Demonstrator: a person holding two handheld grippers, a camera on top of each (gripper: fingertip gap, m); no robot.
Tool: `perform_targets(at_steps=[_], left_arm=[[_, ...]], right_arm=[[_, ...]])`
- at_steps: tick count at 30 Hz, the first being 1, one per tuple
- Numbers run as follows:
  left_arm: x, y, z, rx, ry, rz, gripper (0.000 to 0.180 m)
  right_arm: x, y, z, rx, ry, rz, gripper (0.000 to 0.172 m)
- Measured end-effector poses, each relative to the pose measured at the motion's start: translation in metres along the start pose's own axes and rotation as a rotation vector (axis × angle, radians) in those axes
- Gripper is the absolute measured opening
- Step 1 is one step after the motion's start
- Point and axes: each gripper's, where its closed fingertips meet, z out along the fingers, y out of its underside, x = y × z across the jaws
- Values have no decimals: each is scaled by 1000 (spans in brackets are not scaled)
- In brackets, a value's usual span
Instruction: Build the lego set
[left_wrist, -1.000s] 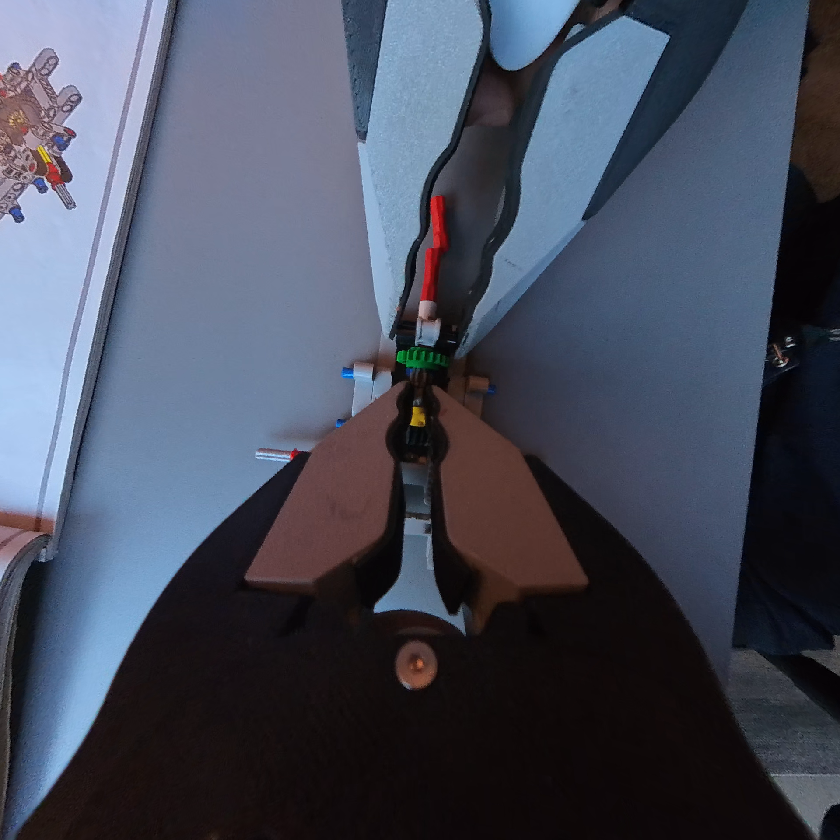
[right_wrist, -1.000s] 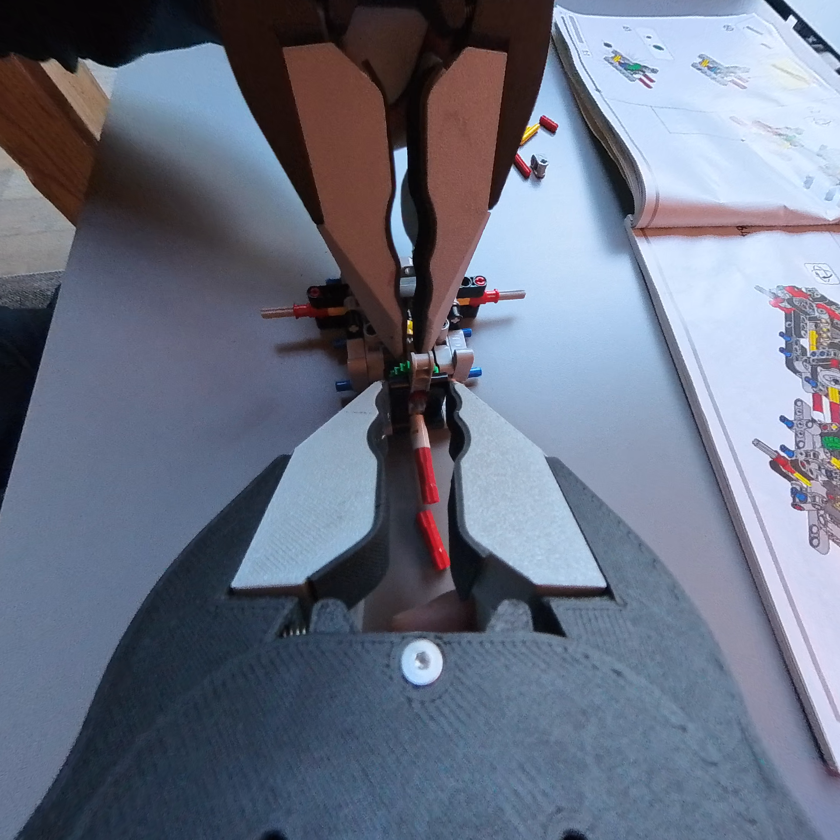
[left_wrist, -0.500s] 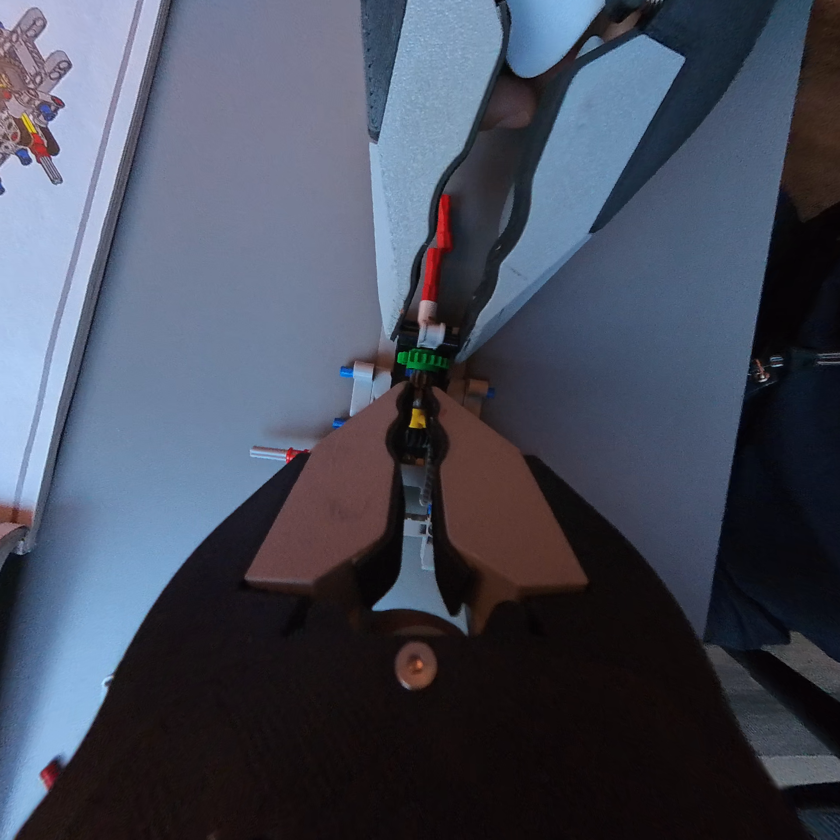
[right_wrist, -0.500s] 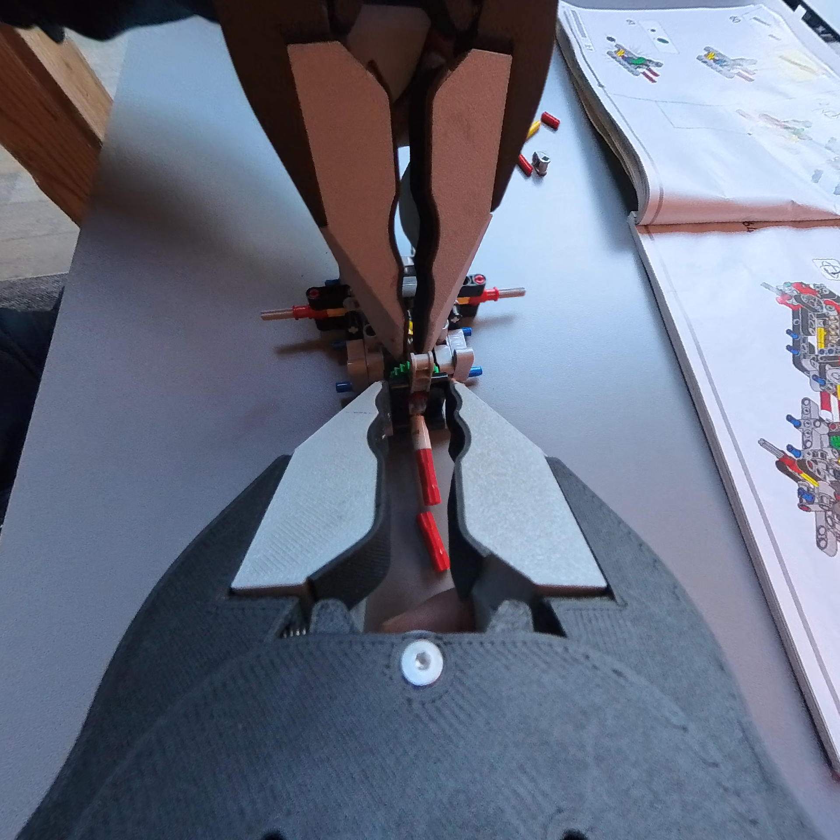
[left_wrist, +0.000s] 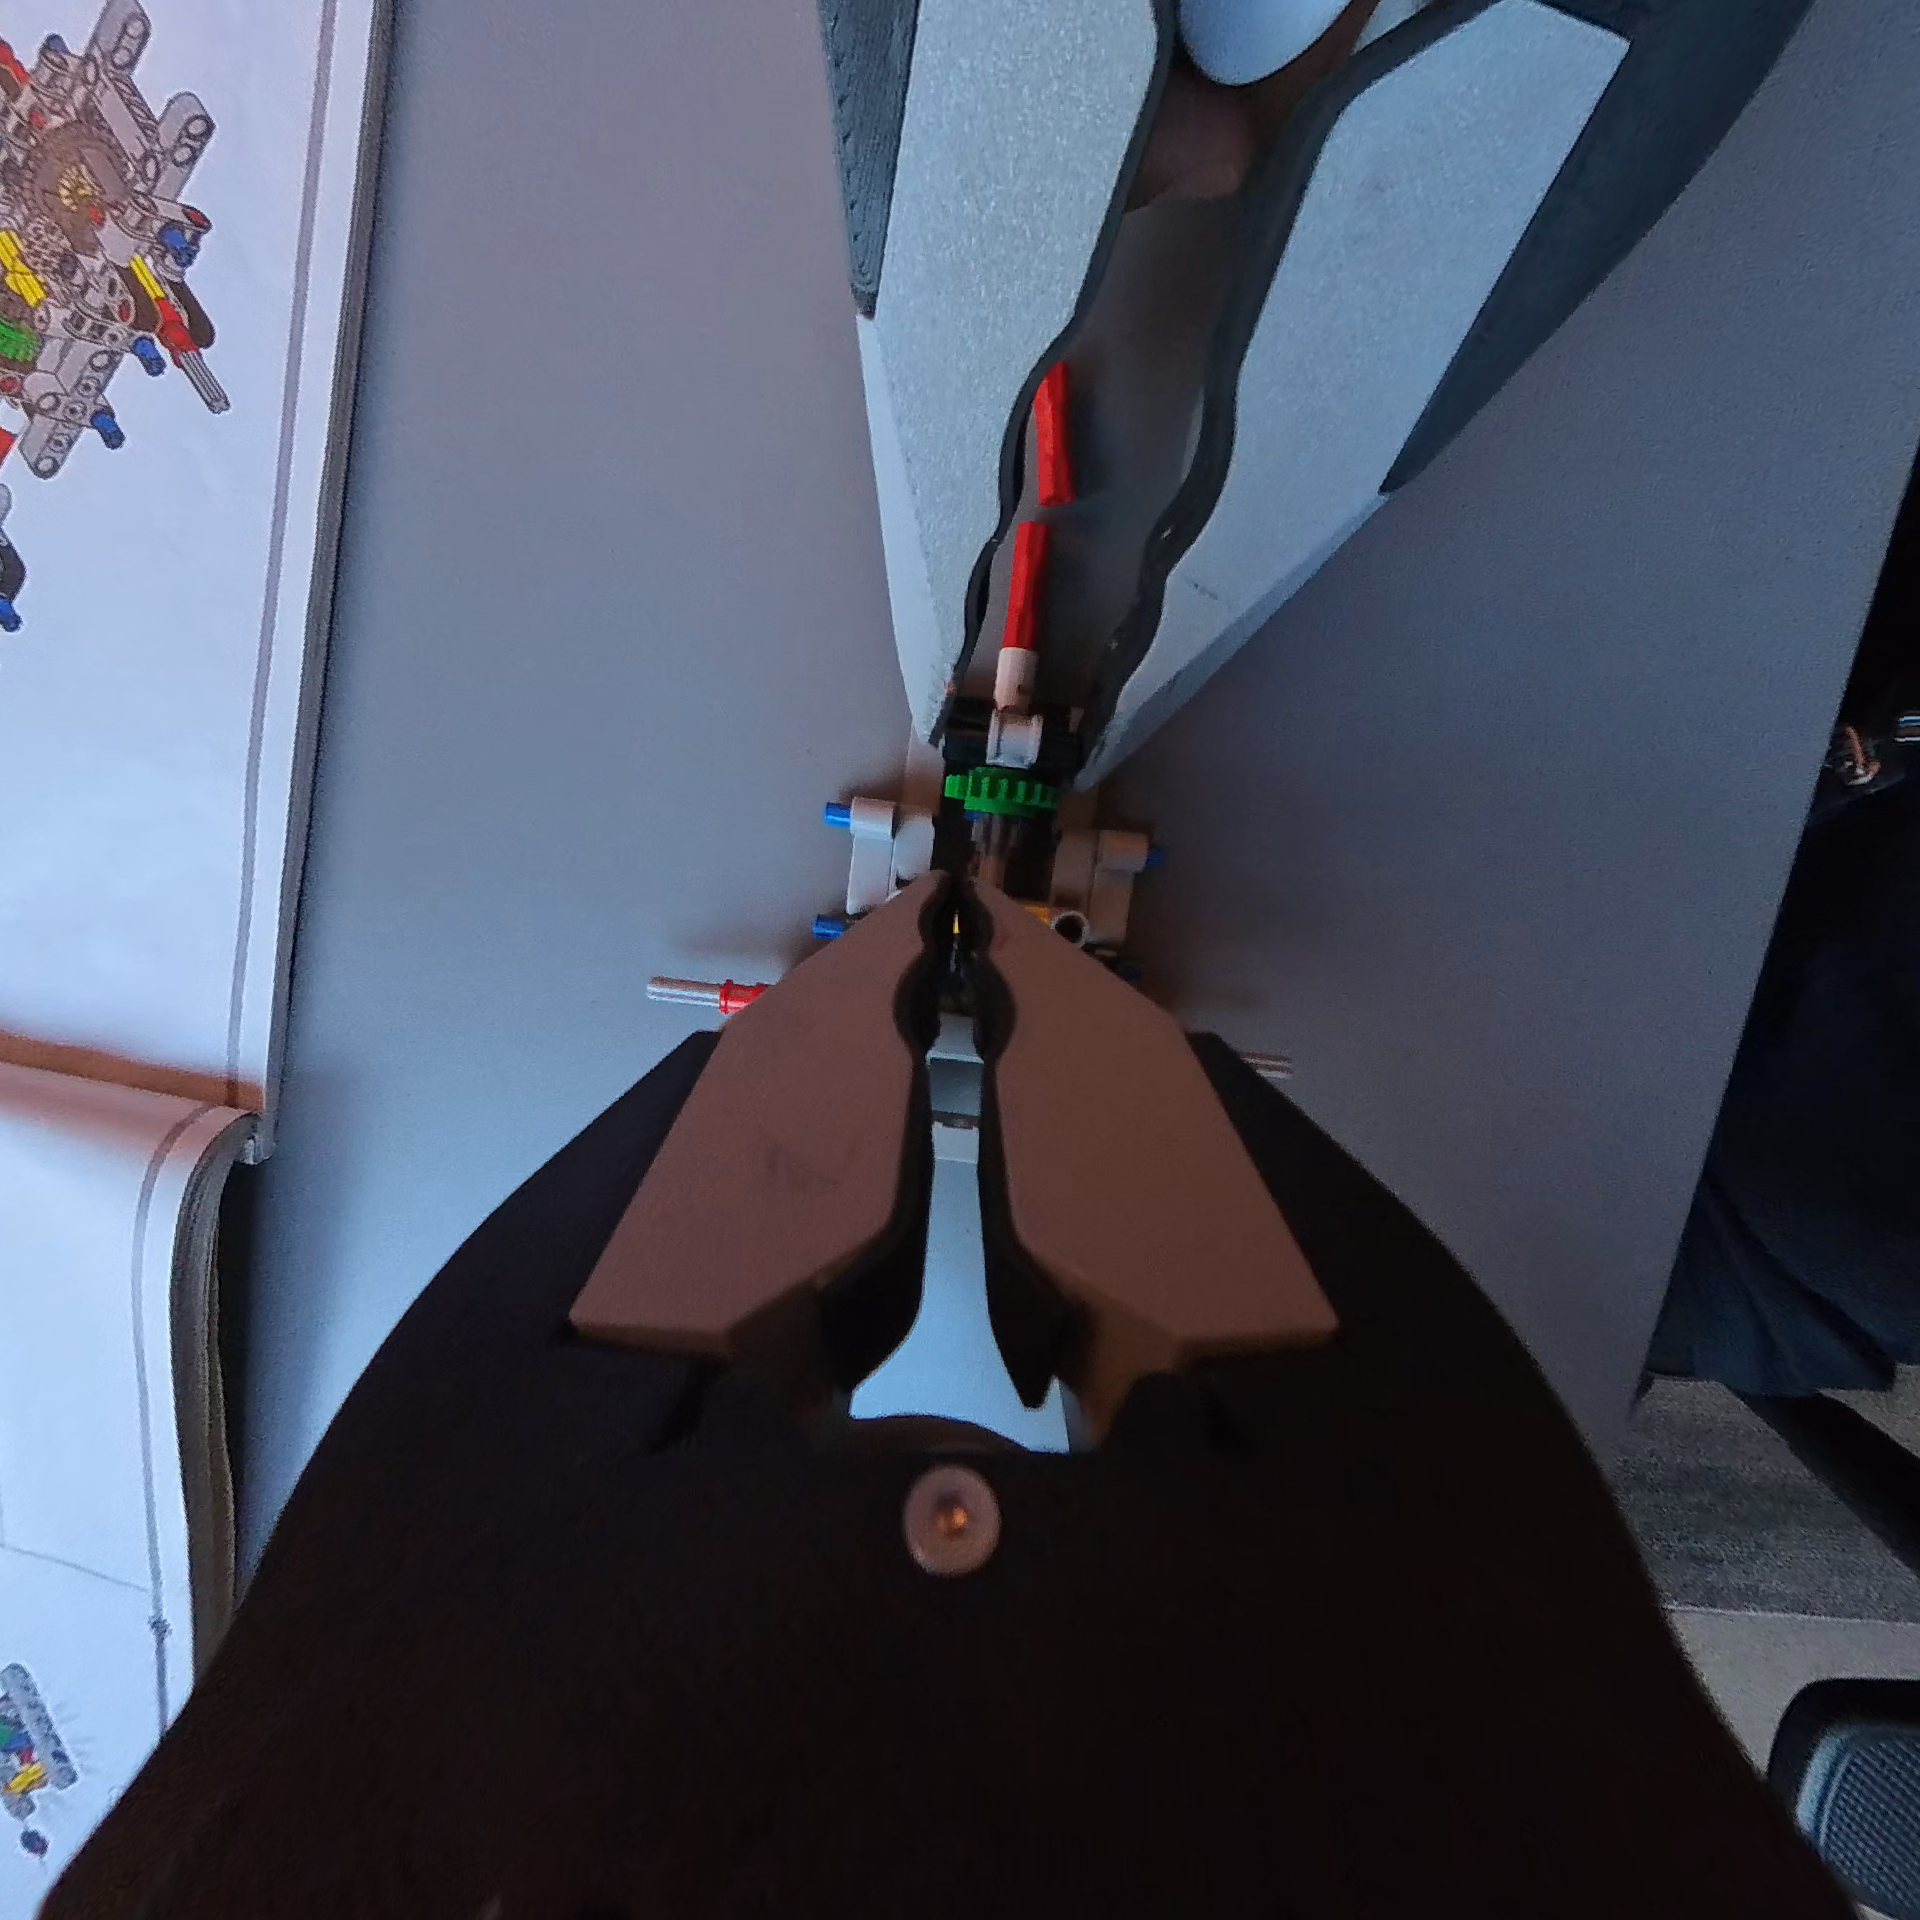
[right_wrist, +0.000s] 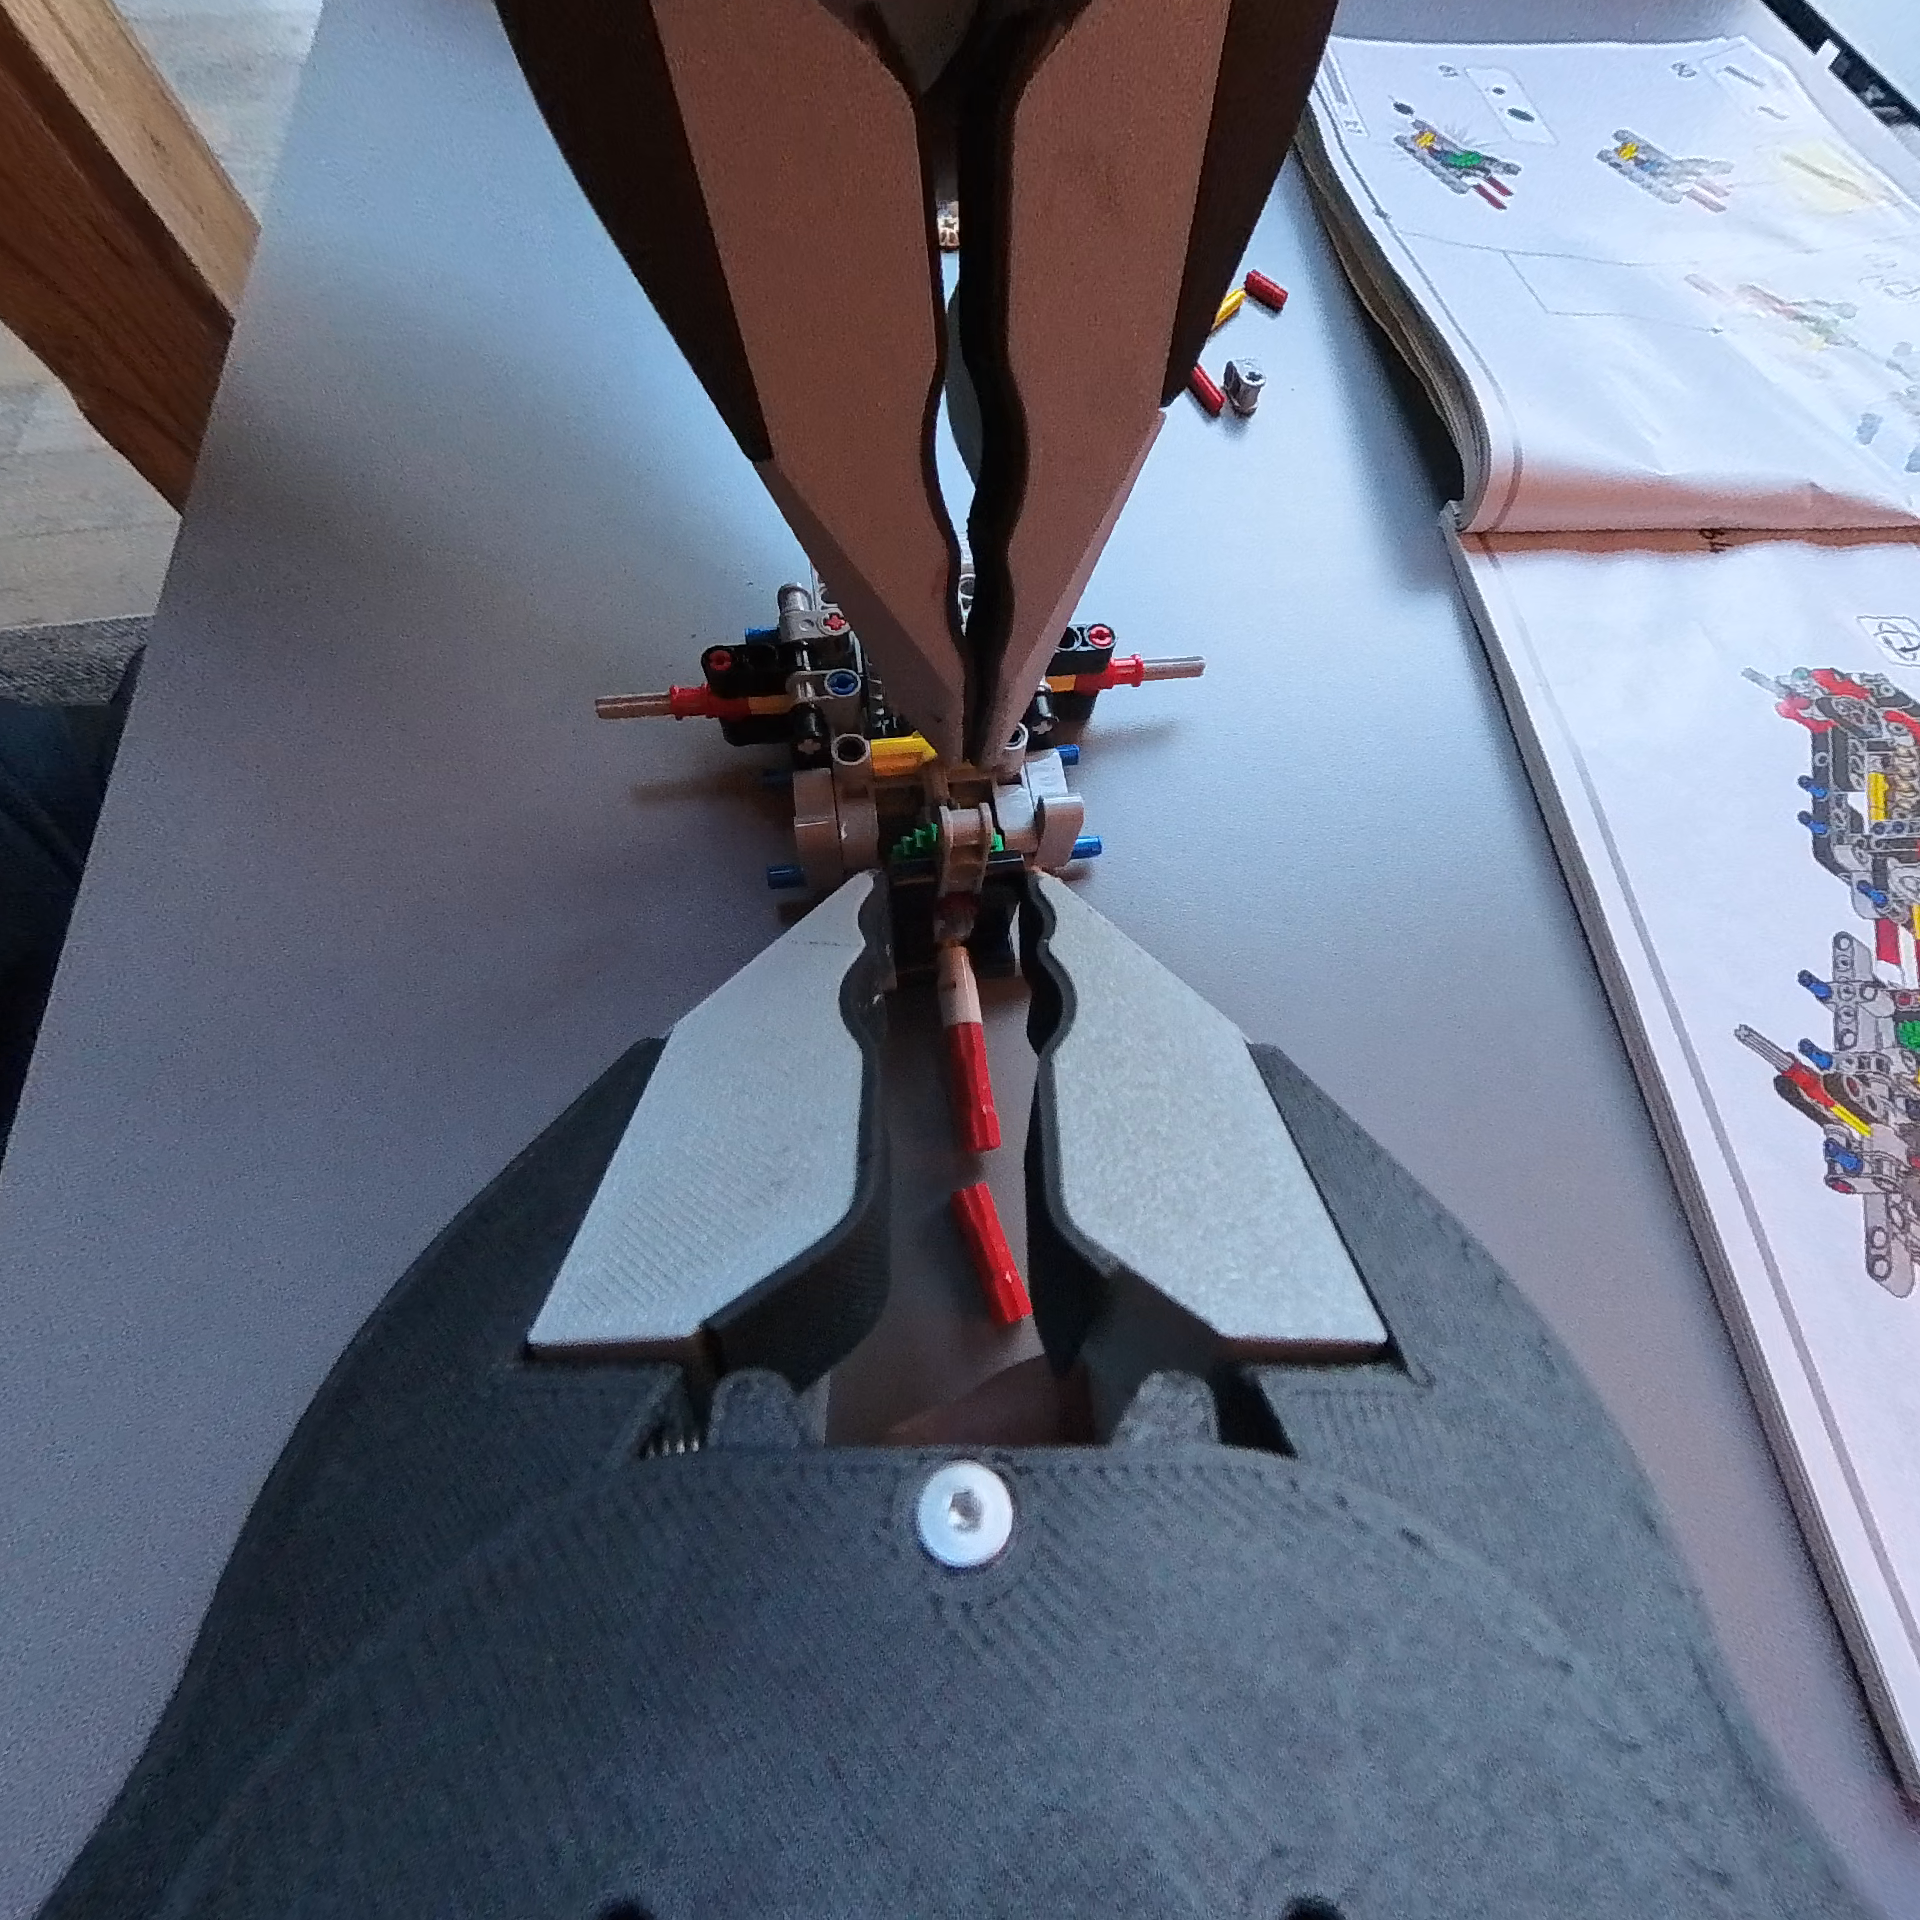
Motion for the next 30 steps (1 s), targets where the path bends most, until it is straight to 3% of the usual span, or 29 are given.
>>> perform_targets(at_steps=[3,5,9,30], left_arm=[[1,1,-1,-15,6,6,0],[5,2,-3,-25,31,5,12],[4,2,-2,-36,32,15,3],[8,1,5,-88,42,15,1]], right_arm=[[0,0,0,1,-6,6,22],[0,0,0,1,-9,13,22],[0,0,0,1,-7,6,22],[-2,0,0,-5,-14,14,22]])
